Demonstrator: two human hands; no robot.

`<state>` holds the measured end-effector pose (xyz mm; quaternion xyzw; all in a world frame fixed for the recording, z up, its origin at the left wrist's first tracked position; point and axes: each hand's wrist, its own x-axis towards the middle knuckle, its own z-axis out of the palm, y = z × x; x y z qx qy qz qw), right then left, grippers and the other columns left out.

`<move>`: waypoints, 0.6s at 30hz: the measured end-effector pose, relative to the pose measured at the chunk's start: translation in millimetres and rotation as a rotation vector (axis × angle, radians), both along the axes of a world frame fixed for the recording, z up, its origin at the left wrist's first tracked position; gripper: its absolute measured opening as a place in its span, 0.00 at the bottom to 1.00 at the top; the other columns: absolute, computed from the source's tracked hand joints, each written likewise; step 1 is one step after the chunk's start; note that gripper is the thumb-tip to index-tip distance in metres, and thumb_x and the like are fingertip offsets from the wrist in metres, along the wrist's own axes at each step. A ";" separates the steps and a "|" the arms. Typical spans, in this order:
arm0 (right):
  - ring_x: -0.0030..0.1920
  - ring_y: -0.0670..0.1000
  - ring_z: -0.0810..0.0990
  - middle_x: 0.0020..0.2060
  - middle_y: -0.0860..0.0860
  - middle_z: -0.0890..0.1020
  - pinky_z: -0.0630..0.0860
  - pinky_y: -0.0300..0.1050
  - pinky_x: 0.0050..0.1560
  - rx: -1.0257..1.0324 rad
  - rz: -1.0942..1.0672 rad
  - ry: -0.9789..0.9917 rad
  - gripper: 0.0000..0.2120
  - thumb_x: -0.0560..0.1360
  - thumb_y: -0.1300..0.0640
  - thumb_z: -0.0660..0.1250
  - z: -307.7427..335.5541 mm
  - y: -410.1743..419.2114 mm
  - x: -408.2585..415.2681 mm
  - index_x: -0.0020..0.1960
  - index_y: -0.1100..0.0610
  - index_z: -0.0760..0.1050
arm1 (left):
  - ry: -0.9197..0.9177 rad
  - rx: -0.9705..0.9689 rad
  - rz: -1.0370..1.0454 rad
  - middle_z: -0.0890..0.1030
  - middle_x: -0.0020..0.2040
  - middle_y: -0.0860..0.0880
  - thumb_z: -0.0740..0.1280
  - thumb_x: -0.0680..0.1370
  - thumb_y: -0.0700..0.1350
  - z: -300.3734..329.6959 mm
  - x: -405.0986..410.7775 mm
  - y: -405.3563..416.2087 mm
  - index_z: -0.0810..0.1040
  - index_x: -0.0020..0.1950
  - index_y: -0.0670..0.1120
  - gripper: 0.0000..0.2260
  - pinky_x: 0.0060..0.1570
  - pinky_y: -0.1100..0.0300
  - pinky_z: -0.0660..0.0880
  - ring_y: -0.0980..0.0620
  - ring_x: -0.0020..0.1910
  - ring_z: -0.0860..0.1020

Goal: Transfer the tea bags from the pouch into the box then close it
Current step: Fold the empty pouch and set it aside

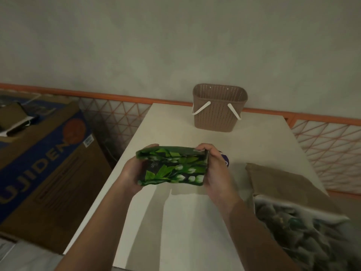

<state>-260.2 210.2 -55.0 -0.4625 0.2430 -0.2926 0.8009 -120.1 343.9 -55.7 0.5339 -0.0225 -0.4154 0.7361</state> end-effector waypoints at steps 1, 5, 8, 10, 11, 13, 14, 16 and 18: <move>0.49 0.63 0.78 0.46 0.61 0.79 0.72 0.59 0.52 -0.017 0.017 -0.008 0.17 0.77 0.68 0.54 13.0 -0.9 -3.1 0.40 0.54 0.77 | 0.027 -0.002 -0.003 0.85 0.54 0.40 0.60 0.83 0.43 14.9 -1.8 1.3 0.83 0.58 0.46 0.12 0.48 0.53 0.81 0.42 0.51 0.84; 0.46 0.62 0.79 0.44 0.62 0.78 0.78 0.51 0.45 -0.109 0.047 -0.016 0.18 0.79 0.68 0.53 58.9 -7.4 -17.3 0.40 0.55 0.77 | 0.068 0.046 -0.105 0.80 0.62 0.39 0.57 0.83 0.53 66.2 -10.1 8.8 0.80 0.60 0.47 0.17 0.63 0.47 0.74 0.38 0.59 0.79; 0.43 0.60 0.78 0.41 0.60 0.79 0.77 0.48 0.42 -0.165 0.059 0.001 0.19 0.79 0.69 0.53 84.2 -10.6 -25.7 0.39 0.56 0.77 | -0.015 0.127 -0.213 0.83 0.56 0.44 0.69 0.76 0.57 90.3 -20.0 9.6 0.80 0.59 0.48 0.17 0.58 0.52 0.76 0.44 0.56 0.80; 0.45 0.62 0.79 0.43 0.61 0.80 0.77 0.50 0.45 -0.167 0.055 0.031 0.19 0.79 0.68 0.54 96.7 -12.9 -32.3 0.39 0.54 0.79 | -0.077 0.129 -0.205 0.83 0.51 0.45 0.72 0.77 0.50 99.2 -26.5 4.8 0.78 0.58 0.49 0.12 0.48 0.56 0.77 0.46 0.49 0.82; 0.47 0.62 0.81 0.45 0.60 0.82 0.78 0.52 0.47 -0.148 0.052 0.041 0.18 0.79 0.66 0.55 101.7 -15.3 -35.2 0.42 0.54 0.80 | -0.091 0.117 -0.167 0.84 0.49 0.46 0.71 0.78 0.46 102.9 -30.4 1.3 0.78 0.57 0.49 0.09 0.46 0.57 0.78 0.47 0.45 0.83; 0.52 0.58 0.84 0.50 0.54 0.85 0.80 0.53 0.52 -0.078 0.082 0.014 0.15 0.81 0.60 0.56 112.7 -19.0 -43.5 0.52 0.53 0.82 | -0.117 0.083 -0.074 0.86 0.45 0.46 0.71 0.78 0.41 109.4 -38.3 -4.2 0.79 0.56 0.49 0.08 0.46 0.56 0.80 0.47 0.43 0.84; 0.52 0.53 0.85 0.50 0.50 0.86 0.81 0.51 0.52 -0.051 0.104 -0.005 0.15 0.82 0.59 0.56 118.3 -20.6 -48.3 0.57 0.51 0.80 | -0.136 0.069 -0.031 0.86 0.46 0.45 0.72 0.78 0.40 112.8 -43.6 -6.9 0.79 0.56 0.49 0.09 0.46 0.55 0.80 0.47 0.43 0.84; 0.52 0.45 0.84 0.48 0.43 0.86 0.81 0.41 0.50 -0.039 0.130 -0.031 0.16 0.83 0.65 0.55 121.1 -21.5 -56.0 0.64 0.53 0.75 | -0.166 0.045 0.081 0.85 0.50 0.45 0.72 0.77 0.38 118.2 -55.8 -12.1 0.79 0.57 0.49 0.11 0.40 0.57 0.80 0.47 0.45 0.84; 0.61 0.48 0.80 0.57 0.47 0.84 0.78 0.42 0.60 -0.021 0.155 -0.050 0.19 0.81 0.66 0.60 116.5 -20.1 -59.1 0.70 0.54 0.68 | -0.158 0.002 0.224 0.84 0.53 0.47 0.72 0.77 0.34 119.5 -70.1 -21.1 0.77 0.58 0.49 0.14 0.34 0.59 0.79 0.49 0.46 0.83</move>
